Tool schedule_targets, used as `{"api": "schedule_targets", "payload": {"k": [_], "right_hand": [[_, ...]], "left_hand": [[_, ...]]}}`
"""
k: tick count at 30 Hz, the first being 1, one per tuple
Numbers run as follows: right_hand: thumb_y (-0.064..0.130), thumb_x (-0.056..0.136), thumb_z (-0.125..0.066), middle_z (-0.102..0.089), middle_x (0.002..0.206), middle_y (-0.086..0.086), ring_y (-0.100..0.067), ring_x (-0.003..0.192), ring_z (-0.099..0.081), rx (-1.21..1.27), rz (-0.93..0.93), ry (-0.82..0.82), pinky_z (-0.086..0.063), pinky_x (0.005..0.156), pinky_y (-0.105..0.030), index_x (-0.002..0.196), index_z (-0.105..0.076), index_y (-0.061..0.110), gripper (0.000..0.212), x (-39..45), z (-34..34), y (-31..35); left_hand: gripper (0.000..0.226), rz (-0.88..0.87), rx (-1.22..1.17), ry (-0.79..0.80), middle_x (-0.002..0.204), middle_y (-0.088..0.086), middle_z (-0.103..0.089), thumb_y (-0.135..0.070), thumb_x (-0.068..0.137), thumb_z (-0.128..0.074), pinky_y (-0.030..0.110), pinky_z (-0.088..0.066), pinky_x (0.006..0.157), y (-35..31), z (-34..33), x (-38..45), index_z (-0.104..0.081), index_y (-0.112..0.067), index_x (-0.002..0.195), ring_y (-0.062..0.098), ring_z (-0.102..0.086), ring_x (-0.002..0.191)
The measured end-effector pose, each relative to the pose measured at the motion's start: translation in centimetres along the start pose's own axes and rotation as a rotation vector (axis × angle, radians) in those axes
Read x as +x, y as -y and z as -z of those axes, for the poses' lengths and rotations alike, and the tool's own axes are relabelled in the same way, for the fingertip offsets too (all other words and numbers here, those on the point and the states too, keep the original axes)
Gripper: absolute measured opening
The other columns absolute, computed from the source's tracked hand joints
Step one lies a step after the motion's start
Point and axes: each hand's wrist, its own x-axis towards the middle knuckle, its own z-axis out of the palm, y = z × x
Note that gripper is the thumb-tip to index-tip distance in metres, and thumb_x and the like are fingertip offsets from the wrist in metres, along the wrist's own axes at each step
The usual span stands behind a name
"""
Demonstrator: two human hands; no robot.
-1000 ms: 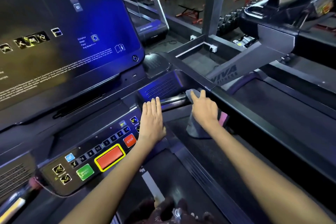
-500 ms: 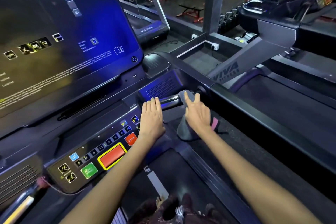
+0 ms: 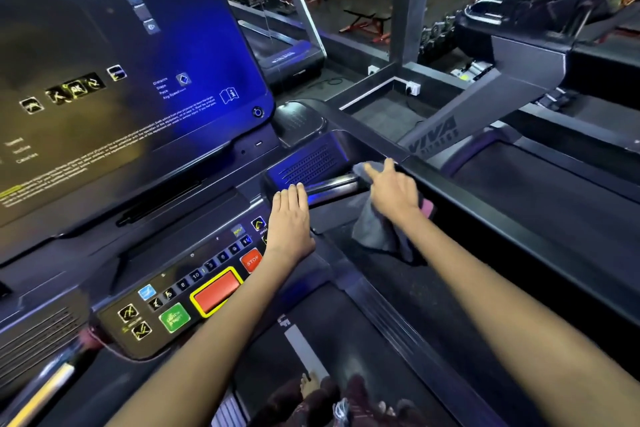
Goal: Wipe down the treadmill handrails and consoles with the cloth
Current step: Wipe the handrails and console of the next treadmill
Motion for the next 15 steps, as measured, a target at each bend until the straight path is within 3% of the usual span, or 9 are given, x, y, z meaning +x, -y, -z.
{"api": "schedule_targets", "payload": {"k": [3,8,15], "right_hand": [[0.012,0.092,-0.042,-0.041,0.128,-0.018,-0.039,0.1,-0.06,0.109,-0.096,0.0,-0.045,0.081,-0.041,0.135,-0.045,0.022,0.044,0.5,0.2,0.2],[0.018,0.095,-0.043,-0.04,0.127,-0.017,-0.038,0.097,-0.06,0.204,-0.178,0.009,-0.046,0.077,-0.039,0.148,-0.024,0.021,0.057,-2.3,-2.0,1.1],[0.011,0.096,-0.036,-0.042,0.13,-0.019,-0.032,0.1,-0.062,-0.037,-0.135,0.022,-0.05,0.079,-0.04,0.14,-0.037,0.013,0.044,0.1,-0.3,0.8]], "left_hand": [[0.097,-0.003,-0.002,-0.001,0.15,0.018,-0.023,-0.045,0.082,-0.061,0.039,-0.015,0.117,0.1,0.0,-0.1,-0.005,0.003,0.146,0.03,-0.024,0.138],[0.096,0.005,0.007,-0.012,0.149,0.018,-0.024,-0.047,0.082,-0.057,0.039,-0.016,0.116,-0.1,-0.1,-0.1,-0.006,0.003,0.146,0.031,-0.025,0.137],[0.096,0.033,0.008,-0.025,0.144,0.018,-0.028,-0.05,0.082,-0.056,0.04,-0.018,0.114,-0.4,0.3,-0.3,-0.007,0.004,0.145,0.032,-0.029,0.132]]}}
